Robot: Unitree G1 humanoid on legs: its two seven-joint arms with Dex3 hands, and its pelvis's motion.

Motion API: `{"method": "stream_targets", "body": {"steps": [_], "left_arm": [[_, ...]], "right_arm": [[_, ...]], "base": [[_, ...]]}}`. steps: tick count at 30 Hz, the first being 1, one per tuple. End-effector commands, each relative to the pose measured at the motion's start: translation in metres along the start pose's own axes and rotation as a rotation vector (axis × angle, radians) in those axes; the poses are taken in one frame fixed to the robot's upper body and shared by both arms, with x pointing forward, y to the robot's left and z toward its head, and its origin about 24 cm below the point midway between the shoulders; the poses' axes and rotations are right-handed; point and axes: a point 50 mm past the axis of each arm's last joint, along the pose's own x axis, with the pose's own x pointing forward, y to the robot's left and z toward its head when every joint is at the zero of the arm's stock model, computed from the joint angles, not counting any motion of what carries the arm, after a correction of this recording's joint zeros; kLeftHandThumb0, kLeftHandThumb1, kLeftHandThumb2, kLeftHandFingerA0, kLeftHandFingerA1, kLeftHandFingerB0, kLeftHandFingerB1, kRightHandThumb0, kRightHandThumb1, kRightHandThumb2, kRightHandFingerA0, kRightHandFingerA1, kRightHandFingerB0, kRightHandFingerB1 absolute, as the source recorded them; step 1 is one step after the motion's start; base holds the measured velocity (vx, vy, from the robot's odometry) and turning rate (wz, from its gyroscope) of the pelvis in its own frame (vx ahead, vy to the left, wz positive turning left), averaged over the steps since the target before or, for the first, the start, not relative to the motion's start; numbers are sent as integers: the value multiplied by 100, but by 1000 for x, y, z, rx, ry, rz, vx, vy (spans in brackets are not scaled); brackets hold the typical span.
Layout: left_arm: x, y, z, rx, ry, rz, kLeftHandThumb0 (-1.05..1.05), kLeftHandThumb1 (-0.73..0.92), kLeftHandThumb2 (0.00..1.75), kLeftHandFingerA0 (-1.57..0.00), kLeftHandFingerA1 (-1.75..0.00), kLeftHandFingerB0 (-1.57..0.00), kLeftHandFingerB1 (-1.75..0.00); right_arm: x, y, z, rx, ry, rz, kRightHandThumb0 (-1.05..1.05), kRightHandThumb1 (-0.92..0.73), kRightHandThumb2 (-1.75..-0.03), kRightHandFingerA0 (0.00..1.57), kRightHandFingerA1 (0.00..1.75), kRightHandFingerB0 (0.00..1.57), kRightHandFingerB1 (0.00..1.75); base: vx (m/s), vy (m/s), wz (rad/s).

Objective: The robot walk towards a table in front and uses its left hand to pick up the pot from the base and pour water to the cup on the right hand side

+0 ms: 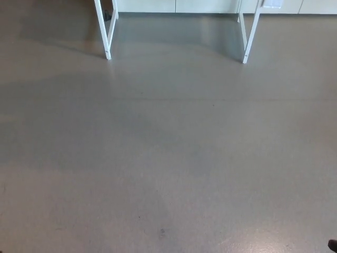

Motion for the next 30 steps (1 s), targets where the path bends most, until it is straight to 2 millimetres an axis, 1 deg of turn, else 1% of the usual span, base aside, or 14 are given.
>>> {"method": "stream_targets", "body": {"steps": [1, 2, 7, 8, 9, 10, 11, 14, 15, 16, 17, 22, 23, 30], "left_arm": [[-4, 6, 0, -93, -57, -57, -5, 78, 64, -26, -33, -17, -29], [-4, 6, 0, -92, -59, -60, -6, 78, 64, -26, -33, -17, -29], [-6, 8, -2, -88, -56, -65, -6, 78, 64, -27, -33, -17, -29], [-5, 7, -2, -93, -54, -58, -2, 78, 64, -27, -33, -18, -29], [-5, 7, -2, -97, -53, -56, -2, 78, 64, -27, -33, -18, -29], [-5, 7, -1, -93, -53, -56, -4, 78, 64, -27, -33, -18, -29], [-5, 7, -2, -89, -53, -60, -6, 78, 64, -26, -32, -17, -29], [-6, 8, -4, -86, -47, -68, -7, 77, 63, -26, -32, -17, -29], [-6, 9, -4, -82, -50, -74, -8, 77, 62, -25, -32, -15, -28], [-7, 9, -5, -76, -54, -80, -8, 77, 62, -25, -32, -15, -28], [-7, 9, -4, -71, -55, -82, -7, 77, 62, -25, -33, -15, -28], [-6, 9, -5, -81, -49, -80, -3, 78, 62, -25, -32, -16, -28], [-8, 11, -8, -82, -44, -72, -4, 78, 62, -26, -33, -17, -29], [-9, 13, -12, -87, -38, -73, -5, 78, 62, -25, -33, -15, -28]], "right_arm": [[-4, -12, -3, 84, -30, 23, -11, -54, -54, 61, 57, 35, 38], [-4, -12, -3, 85, -31, 26, -7, -37, -86, 57, 71, 23, 53], [-5, -14, -6, 95, -22, 24, -7, -39, -87, 57, 70, 24, 53], [-5, -14, -6, 105, -25, 23, -11, -54, -55, 64, 58, 35, 39], [-5, -14, -6, 109, -26, 22, -11, -54, -55, 64, 58, 35, 39], [-5, -14, -6, 107, -27, 30, -7, -37, -86, 55, 69, 24, 53], [-5, -14, -6, 102, -27, 31, -14, -50, -56, 55, 52, 34, 39], [-6, -15, -10, 103, -19, 24, -12, -53, -55, 59, 54, 34, 38], [-7, -16, -10, 100, -18, 24, -7, -36, -85, 55, 69, 23, 53], [-7, -16, -10, 94, -18, 24, -7, -36, -85, 55, 69, 23, 53], [-6, -16, -10, 93, -18, 24, -12, -53, -54, 59, 54, 35, 38], [-6, -16, -9, 98, -15, 25, -11, -54, -56, 59, 53, 34, 38], [-7, -16, -12, 83, -10, 22, -16, -49, -57, 56, 53, 35, 40], [-8, -18, -16, 90, -5, 15, -12, -53, -54, 60, 55, 36, 38]], "base": [[0, 0, 0], [0, 0, 0], [0, 0, 0], [0, 0, 0], [0, 0, 0], [0, 0, 0], [0, 0, 0], [-25, -6, 4], [-22, -35, 8], [-27, -36, 34], [-41, -35, 25], [19, 53, -8], [96, 185, -20], [167, 321, -3]]}}
